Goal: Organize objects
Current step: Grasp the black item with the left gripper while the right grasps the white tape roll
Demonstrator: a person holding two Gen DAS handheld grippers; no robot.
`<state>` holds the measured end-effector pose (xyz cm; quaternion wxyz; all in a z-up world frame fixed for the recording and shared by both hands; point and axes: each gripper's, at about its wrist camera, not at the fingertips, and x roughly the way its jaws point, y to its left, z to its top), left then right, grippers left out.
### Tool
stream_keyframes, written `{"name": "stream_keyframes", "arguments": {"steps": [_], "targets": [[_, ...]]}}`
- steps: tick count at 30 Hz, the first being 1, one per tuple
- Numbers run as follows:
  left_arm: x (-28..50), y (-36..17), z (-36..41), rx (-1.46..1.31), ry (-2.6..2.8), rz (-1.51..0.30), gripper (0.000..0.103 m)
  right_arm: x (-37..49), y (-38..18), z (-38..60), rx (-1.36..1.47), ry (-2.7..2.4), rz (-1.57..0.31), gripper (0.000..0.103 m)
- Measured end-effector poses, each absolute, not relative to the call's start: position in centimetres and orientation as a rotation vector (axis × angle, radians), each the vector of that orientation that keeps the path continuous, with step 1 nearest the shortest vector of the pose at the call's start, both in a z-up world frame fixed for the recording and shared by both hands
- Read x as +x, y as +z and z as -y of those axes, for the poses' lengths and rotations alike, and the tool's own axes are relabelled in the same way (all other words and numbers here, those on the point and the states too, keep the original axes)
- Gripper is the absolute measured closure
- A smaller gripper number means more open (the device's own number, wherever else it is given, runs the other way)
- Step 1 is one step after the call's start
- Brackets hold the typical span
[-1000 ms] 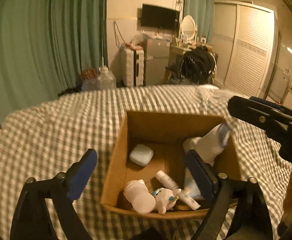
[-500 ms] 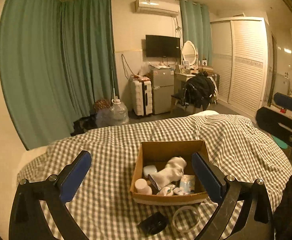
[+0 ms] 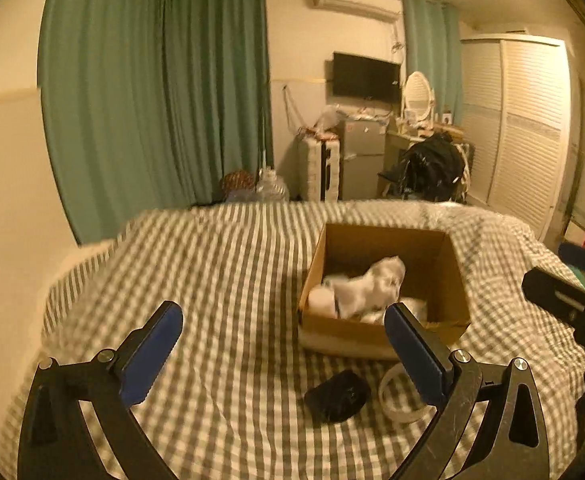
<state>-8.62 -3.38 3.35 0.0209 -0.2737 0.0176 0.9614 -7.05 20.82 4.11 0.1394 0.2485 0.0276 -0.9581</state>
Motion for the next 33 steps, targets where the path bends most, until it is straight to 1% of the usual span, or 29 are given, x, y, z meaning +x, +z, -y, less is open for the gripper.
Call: {"name": "stream_keyframes", "arguments": {"steps": [3, 5, 9, 14, 18, 24, 27, 29, 30, 31, 32, 33], "targets": [[-9.6, -0.1, 3.5, -0.948, 2.96, -0.018, 0.0, -8.4, 0.6, -20.7, 0.819, -2.737, -0.065, 0.003], [-10.3, -2.8, 3.2, -1.035, 2.935, -0.041, 0.0, -9.3, -1.5, -20.6, 0.885, -2.724, -0.07, 0.003], [-11.1, -6.7, 2.3, -1.126, 2.886, -0.106, 0.0, -11.0, -5.7, -20.4, 1.006, -2.682, -0.09, 0.003], [-12.1, -10.1, 1.2, -1.223, 2.805, -0.154, 0.0, -12.4, -10.4, -20.2, 1.177, -2.599, -0.081, 0.003], [-13.1, -11.6, 0.3, -1.292, 2.743, -0.17, 0.0, -12.8, -11.7, -20.7, 1.23, -2.589, -0.045, 0.003], [-15.0, -14.3, 0.1, -1.432, 2.69, -0.13, 0.0, -12.9, -12.1, -20.8, 1.252, -2.585, -0.024, 0.003], [-15.3, -14.6, 0.2, -1.403, 2.704, -0.119, 0.0, -12.9, -12.4, -20.8, 1.265, -2.585, -0.023, 0.003], [-15.5, -14.7, 0.3, -1.391, 2.718, -0.111, 0.004, -12.9, -12.5, -20.8, 1.27, -2.583, -0.018, 0.003], [-15.5, -14.7, 0.4, -1.388, 2.721, -0.105, 0.013, -13.0, -12.6, -20.8, 1.272, -2.582, -0.017, 0.003], [-15.6, -14.7, 0.5, -1.388, 2.72, -0.101, 0.029, -13.0, -12.7, -20.8, 1.275, -2.583, -0.016, 0.003], [-15.5, -14.8, 0.5, -1.391, 2.711, -0.095, 0.049, -13.1, -12.7, -20.8, 1.277, -2.582, -0.016, 0.003], [-15.4, -15.0, 0.6, -1.395, 2.7, -0.089, 0.057, -13.1, -12.8, -20.8, 1.279, -2.581, -0.014, 0.003]]}}
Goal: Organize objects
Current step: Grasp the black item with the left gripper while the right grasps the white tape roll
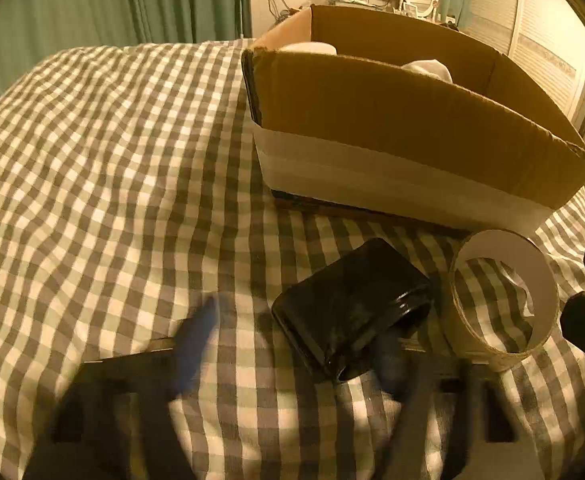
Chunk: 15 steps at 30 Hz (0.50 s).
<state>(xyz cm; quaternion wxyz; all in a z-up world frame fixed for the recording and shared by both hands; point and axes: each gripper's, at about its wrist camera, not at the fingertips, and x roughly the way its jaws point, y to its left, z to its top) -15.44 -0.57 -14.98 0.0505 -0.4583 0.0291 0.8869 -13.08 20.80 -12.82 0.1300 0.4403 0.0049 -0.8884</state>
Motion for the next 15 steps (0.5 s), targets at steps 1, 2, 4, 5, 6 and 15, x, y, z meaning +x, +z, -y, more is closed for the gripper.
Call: {"name": "stream_keyframes", "arguments": {"steps": [1, 2, 4, 5, 6, 15], "targets": [[-15.4, -15.0, 0.6, -1.398, 2.689, -0.084, 0.068, -13.1, -12.9, -20.8, 1.281, -2.582, -0.014, 0.003], [-15.3, -14.9, 0.6, -1.404, 2.694, -0.09, 0.075, -13.1, -12.9, -20.8, 1.283, -2.583, -0.017, 0.003], [-15.0, -14.6, 0.8, -1.42, 2.71, -0.096, 0.081, -13.0, -13.0, -20.6, 1.287, -2.584, -0.029, 0.003], [-14.7, -14.3, 1.1, -1.419, 2.709, -0.078, 0.084, -13.0, -13.1, -20.5, 1.287, -2.582, -0.037, 0.003], [-14.5, -14.0, 1.3, -1.415, 2.709, -0.061, 0.084, -13.0, -13.1, -20.4, 1.287, -2.579, -0.043, 0.003], [-11.6, -10.6, 2.4, -1.303, 2.815, -0.123, 0.085, -13.3, -15.1, -17.9, 1.328, -2.516, -0.188, 0.006]]}}
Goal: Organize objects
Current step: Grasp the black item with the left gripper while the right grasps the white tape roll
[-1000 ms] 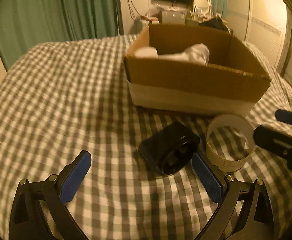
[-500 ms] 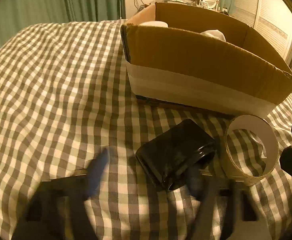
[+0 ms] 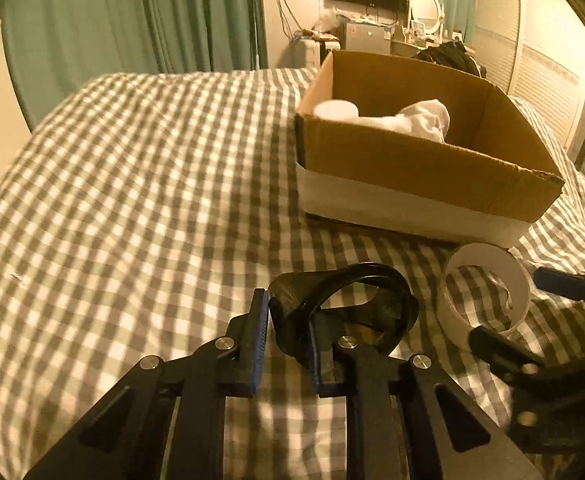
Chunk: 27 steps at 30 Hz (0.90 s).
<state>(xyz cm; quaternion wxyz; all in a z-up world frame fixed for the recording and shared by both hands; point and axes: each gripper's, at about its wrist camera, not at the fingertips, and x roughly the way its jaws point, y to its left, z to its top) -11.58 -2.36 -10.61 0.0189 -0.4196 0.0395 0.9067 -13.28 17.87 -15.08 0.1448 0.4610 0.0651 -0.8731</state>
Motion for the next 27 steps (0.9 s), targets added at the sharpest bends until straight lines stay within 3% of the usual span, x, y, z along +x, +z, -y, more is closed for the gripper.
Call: {"name": "stream_keyframes", "arguments": {"steps": [4, 8, 27], "targets": [[-11.6, -10.3, 2.8, -1.31, 2.814, -0.103, 0.085, -13.4, -16.1, -16.8, 1.356, -2.486, -0.27, 0.013], [-11.4, -10.3, 2.9, -1.309, 2.815, -0.101, 0.085, -13.4, -16.9, -16.2, 1.382, -2.495, -0.358, 0.027], [-8.9, -7.2, 2.8, -1.235, 2.831, -0.074, 0.085, -9.8, -11.0, -17.8, 1.158, -2.584, -0.27, 0.028]]}}
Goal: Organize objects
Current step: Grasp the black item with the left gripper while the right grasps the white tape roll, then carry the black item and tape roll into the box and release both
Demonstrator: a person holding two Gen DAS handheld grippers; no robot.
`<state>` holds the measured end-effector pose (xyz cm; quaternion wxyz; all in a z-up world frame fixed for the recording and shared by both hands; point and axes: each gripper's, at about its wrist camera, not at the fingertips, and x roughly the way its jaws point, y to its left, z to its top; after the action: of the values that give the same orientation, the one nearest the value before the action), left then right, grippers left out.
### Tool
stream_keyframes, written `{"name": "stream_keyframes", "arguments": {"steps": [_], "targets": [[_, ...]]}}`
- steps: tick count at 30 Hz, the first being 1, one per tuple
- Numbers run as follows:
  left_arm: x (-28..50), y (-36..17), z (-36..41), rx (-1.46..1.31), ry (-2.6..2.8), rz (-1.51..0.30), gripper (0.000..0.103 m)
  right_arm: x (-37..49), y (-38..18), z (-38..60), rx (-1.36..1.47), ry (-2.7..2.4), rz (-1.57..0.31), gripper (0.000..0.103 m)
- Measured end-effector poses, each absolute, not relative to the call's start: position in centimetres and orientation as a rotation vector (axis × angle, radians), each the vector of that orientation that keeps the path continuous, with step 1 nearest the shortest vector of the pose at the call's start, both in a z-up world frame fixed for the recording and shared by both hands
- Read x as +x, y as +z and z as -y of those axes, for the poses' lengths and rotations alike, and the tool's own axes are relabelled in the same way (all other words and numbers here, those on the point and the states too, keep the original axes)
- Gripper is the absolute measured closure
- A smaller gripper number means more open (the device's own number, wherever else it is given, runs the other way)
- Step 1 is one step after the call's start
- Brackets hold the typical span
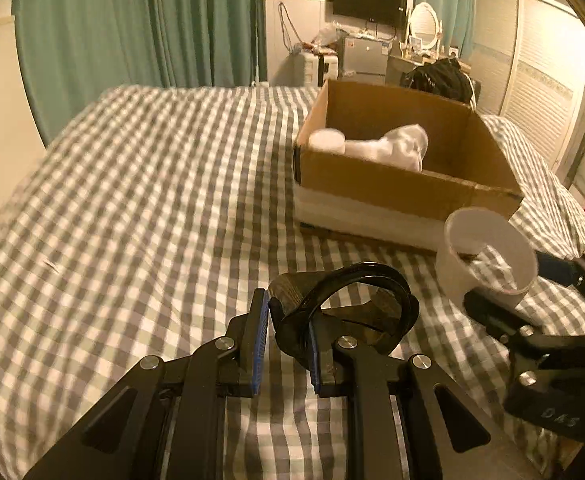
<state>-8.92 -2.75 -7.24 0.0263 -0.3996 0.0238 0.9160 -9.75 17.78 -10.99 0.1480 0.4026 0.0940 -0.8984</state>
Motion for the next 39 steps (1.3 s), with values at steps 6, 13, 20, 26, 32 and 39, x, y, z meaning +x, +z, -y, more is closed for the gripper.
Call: {"name": "stream_keyframes", "arguments": {"steps": [6, 13, 20, 26, 32, 39], "targets": [[-8.3, -3.4, 1.6, -1.123, 2.857, -0.115, 0.085, -8.7, -7.0, -17.8, 1.052, -2.616, -0.26, 0.028], [-8.8, 2.0, 0.4, -0.983, 2.862, -0.154, 0.085, -7.9, -0.6, -18.5, 0.898, -2.659, -0.272, 0.028], [-11.7, 6.7, -0.7, -0.852, 2.854, -0.164, 0.085, -9.0, 5.4, -18.8, 0.744, -2.711, -0.285, 0.028], [-15.8, 8.8, -1.3, -0.806, 2.846, -0.153, 0.085, -12.4, 7.9, -19.0, 0.698, -2.741, -0.271, 0.028], [-20.8, 8.2, -1.9, -0.827, 2.872, -0.156, 0.085, -17.0, 8.5, -19.6, 0.71, -2.741, -0.202, 0.028], [-26.1, 4.6, -3.1, -0.902, 2.853, -0.19, 0.085, -22.4, 6.2, -19.9, 0.78, -2.732, -0.134, 0.028]]}}
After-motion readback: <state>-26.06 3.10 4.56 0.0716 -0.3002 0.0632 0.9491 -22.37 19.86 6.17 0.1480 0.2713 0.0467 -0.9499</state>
